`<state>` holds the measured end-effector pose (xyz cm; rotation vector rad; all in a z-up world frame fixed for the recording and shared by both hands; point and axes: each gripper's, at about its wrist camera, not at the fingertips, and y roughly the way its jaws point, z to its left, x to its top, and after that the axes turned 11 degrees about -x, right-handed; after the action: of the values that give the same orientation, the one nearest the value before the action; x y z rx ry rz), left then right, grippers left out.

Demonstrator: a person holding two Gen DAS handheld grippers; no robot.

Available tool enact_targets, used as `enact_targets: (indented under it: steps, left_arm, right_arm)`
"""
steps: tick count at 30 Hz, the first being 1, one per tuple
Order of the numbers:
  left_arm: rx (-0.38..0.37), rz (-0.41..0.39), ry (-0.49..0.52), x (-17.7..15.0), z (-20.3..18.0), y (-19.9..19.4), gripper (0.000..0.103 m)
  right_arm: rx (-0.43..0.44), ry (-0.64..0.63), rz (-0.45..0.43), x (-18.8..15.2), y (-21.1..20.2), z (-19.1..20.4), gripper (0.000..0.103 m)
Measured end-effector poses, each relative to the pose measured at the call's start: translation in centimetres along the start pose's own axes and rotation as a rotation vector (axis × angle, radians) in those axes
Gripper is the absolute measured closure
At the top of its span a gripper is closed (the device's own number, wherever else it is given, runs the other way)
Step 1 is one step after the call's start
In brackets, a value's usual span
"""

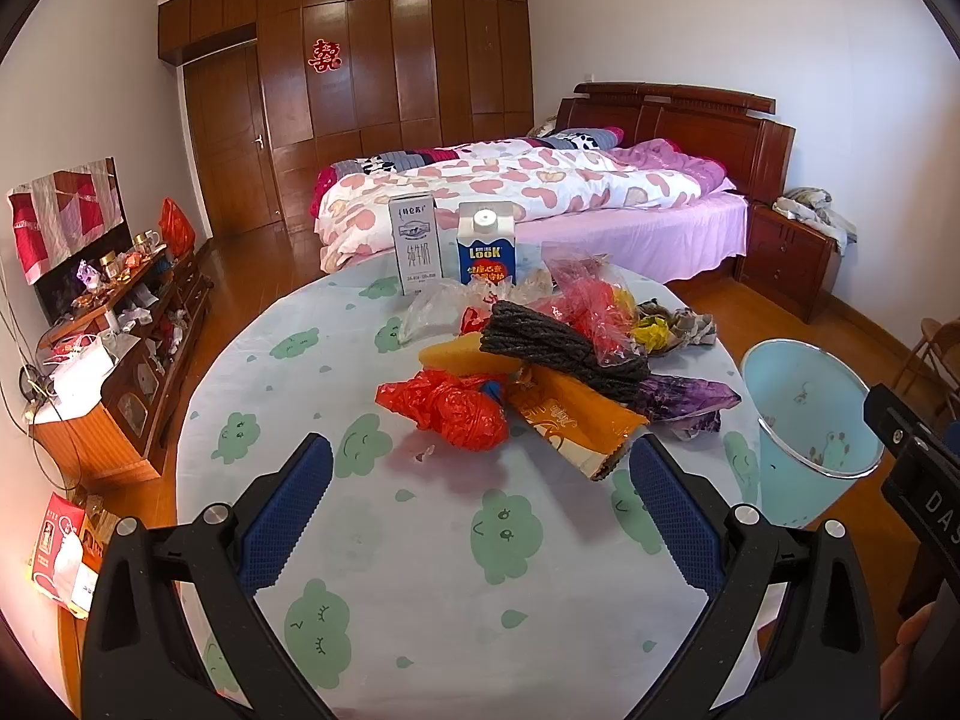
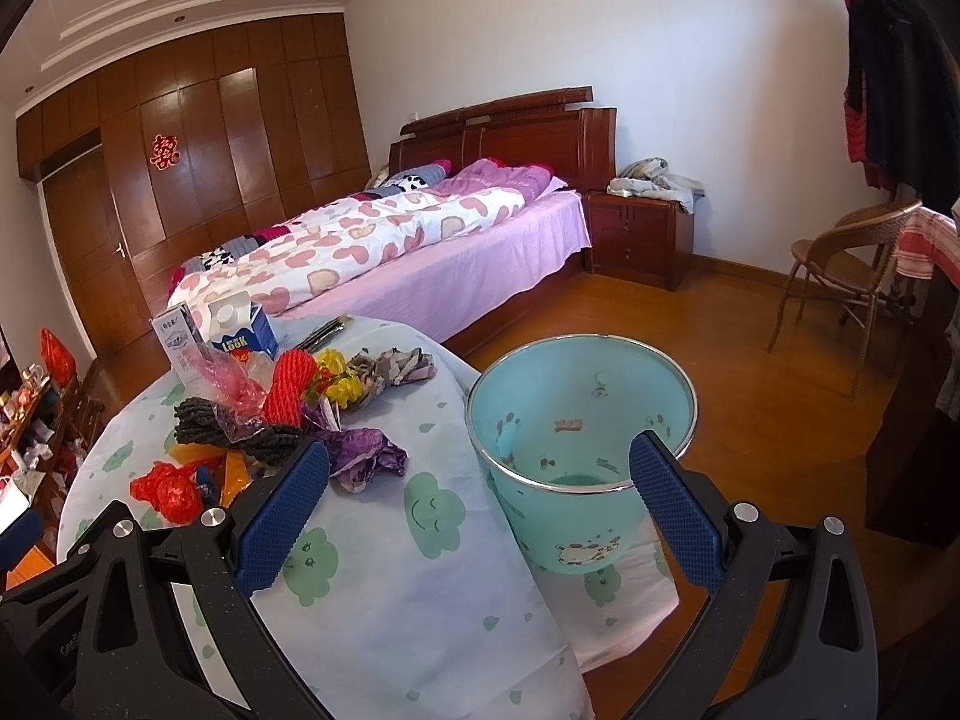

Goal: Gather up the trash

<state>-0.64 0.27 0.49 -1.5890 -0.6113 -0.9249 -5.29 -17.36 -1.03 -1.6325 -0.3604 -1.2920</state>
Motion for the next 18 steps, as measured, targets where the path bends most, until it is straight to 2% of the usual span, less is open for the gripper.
enact_targets:
  steps: [11, 18]
  left_arm:
    - [0.0, 0.004, 0.0, -0.1, 0.0, 0.0, 0.006]
    - [-0.004, 0.033, -0.005, -0.6, 0.7, 1.3, 0.006]
  right_arm:
    - [-0.01, -0.005, 0.029, 0.0, 0.8, -0.1, 0.005]
    - [0.008, -0.013, 0.021, 0.0, 1.3, -0.1, 0.005]
